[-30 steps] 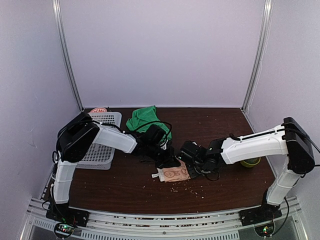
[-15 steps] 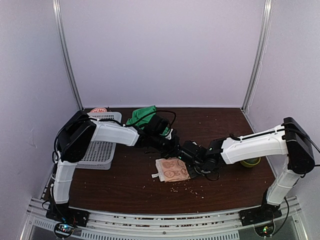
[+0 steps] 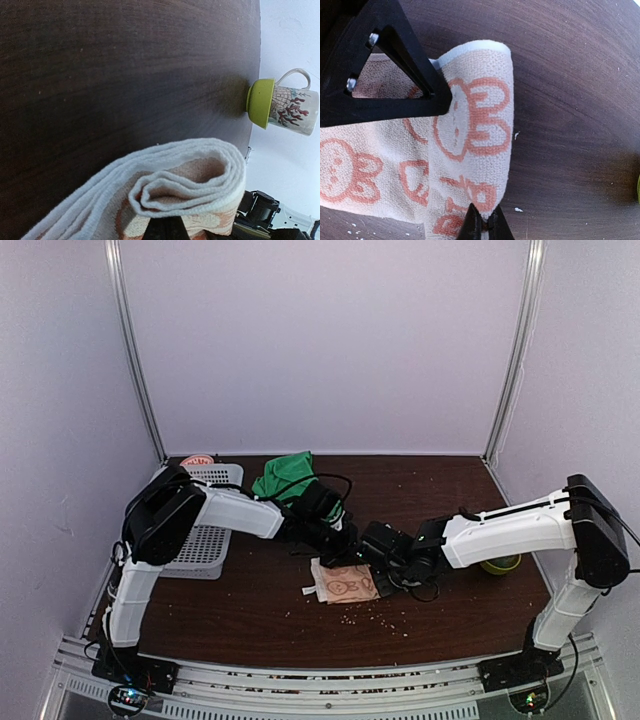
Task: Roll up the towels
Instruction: Roll the towel from the center of the board.
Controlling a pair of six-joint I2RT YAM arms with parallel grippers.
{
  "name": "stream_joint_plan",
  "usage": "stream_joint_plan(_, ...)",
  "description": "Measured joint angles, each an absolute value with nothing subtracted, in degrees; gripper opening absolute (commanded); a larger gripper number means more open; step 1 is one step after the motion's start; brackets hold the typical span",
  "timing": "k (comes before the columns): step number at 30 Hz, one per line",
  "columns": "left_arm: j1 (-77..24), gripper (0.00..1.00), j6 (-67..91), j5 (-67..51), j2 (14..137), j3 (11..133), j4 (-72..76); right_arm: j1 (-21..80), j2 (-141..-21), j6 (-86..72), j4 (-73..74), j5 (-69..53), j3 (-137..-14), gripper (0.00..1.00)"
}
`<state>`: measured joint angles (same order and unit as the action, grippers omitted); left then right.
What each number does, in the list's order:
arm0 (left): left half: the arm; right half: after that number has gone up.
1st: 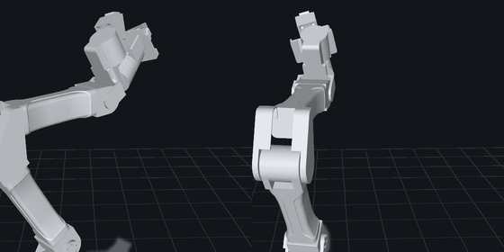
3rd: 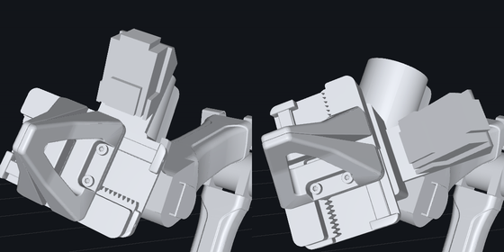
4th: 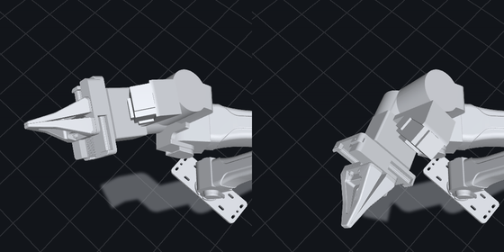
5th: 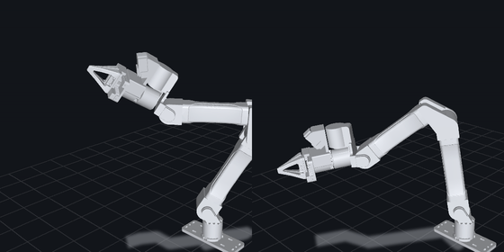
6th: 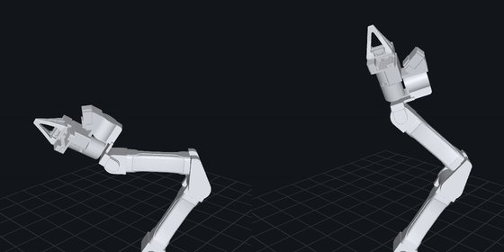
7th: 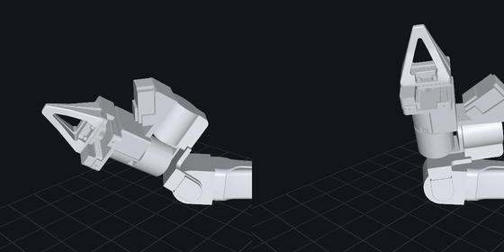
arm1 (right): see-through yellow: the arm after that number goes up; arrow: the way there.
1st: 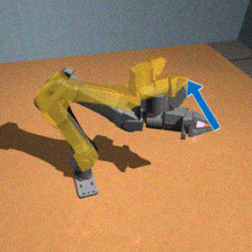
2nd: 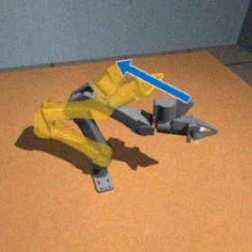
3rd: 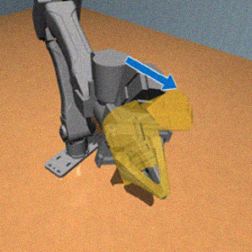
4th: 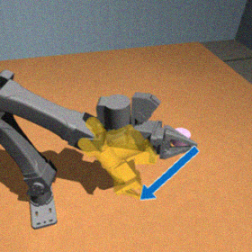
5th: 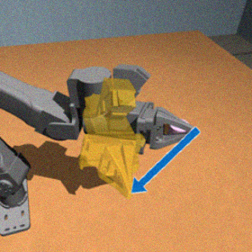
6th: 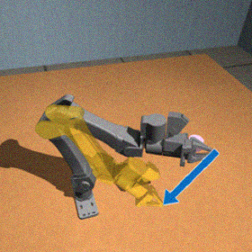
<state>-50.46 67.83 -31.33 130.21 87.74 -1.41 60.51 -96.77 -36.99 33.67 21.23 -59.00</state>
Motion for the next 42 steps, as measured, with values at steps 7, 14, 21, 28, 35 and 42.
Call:
stream_joint_plan(7,-50.5,0.00,67.4,-31.2,129.4,87.5,-1.5,60.5,-96.8,-36.2,33.6,21.1,-59.0,0.00)
stream_joint_plan(14,-50.6,0.00,67.3,-31.4,129.6,87.8,-1.8,60.5,-96.8,-35.4,33.6,19.9,-59.2,0.00)
stream_joint_plan(21,-50.7,0.00,66.8,-31.9,131.1,88.7,-2.2,60.5,-96.8,-33.8,33.2,18.1,-60.1,0.00)
stream_joint_plan(28,-50.7,0.00,66.6,-32.5,131.3,87.9,-0.8,60.5,-96.7,-31.6,31.8,15.3,-60.0,0.00)
stream_joint_plan(35,-50.7,0.00,66.5,-32.8,131.1,86.4,0.2,60.5,-95.9,-30.2,30.5,13.7,-59.6,0.00)
stream_joint_plan(42,-50.7,0.00,65.5,-32.7,129.0,84.8,-0.9,60.5,-95.9,-30.2,30.2,13.7,-59.6,0.00)
